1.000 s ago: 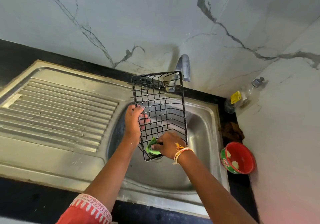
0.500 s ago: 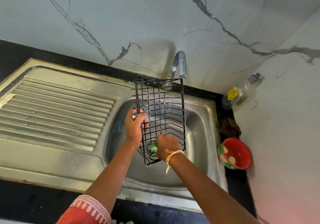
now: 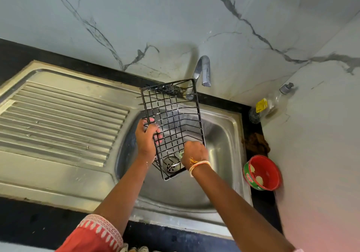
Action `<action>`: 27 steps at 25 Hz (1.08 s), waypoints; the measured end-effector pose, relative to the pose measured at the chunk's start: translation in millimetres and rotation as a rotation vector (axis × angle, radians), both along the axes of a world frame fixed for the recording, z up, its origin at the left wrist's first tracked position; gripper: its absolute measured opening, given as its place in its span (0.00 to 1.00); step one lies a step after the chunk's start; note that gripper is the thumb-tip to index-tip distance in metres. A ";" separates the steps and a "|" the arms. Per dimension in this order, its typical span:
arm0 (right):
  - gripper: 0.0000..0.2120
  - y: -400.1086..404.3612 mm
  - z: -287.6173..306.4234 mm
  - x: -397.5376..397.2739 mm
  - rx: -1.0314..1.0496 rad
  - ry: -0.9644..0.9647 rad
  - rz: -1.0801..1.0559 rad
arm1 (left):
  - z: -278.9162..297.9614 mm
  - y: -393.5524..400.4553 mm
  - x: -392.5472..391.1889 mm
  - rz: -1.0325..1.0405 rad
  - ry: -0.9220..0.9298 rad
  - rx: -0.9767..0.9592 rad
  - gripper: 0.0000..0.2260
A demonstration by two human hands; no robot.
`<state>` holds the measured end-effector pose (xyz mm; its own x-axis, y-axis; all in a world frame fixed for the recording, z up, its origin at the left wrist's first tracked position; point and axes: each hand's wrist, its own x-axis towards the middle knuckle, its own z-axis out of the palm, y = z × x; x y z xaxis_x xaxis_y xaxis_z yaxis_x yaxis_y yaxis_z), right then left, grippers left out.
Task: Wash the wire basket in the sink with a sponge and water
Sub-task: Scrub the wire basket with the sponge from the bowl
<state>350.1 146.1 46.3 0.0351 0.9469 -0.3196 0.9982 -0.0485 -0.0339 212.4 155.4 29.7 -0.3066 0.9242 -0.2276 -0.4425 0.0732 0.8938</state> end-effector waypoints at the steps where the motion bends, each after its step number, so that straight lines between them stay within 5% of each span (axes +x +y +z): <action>1: 0.11 -3.6 2.0 -10.2 -0.012 0.034 0.000 | 0.1 1.7 0.7 0.008 0.013 0.008 0.16; 4: 0.07 -25.1 -4.8 -42.8 -0.174 0.323 0.108 | -2.9 2.6 -1.9 0.044 0.037 0.047 0.16; 9: 0.12 -6.4 -9.5 9.6 0.090 0.057 0.097 | -9.8 4.2 -14.5 0.085 -0.050 0.033 0.18; 13: 0.14 -47.7 -10.5 -13.4 0.126 0.312 0.258 | -8.6 10.3 -10.1 0.095 0.010 0.042 0.24; 16: 0.17 -17.7 -18.8 24.5 0.292 0.140 0.070 | -10.0 10.2 -12.0 0.107 -0.012 0.059 0.21; 18: 0.14 -22.3 -24.2 25.0 0.374 0.250 -0.006 | -11.4 10.7 -11.6 0.121 -0.058 0.037 0.16; 20: 0.09 -53.7 -23.5 2.6 0.449 0.486 0.091 | -9.0 13.3 -13.0 0.159 -0.150 -0.045 0.12; 23: 0.10 -50.6 -15.4 18.2 0.657 0.599 0.230 | -3.9 13.9 -18.3 0.132 -0.349 -0.275 0.11; 27: 0.07 -7.4 18.9 29.0 0.904 0.708 -0.155 | -1.5 2.7 -8.3 0.011 -0.569 -0.503 0.24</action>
<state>379.2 138.7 65.2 0.2547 0.8411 0.4771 0.7272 0.1586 -0.6678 204.1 158.1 28.1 -0.0244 0.6648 -0.7466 -0.8284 0.4045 0.3873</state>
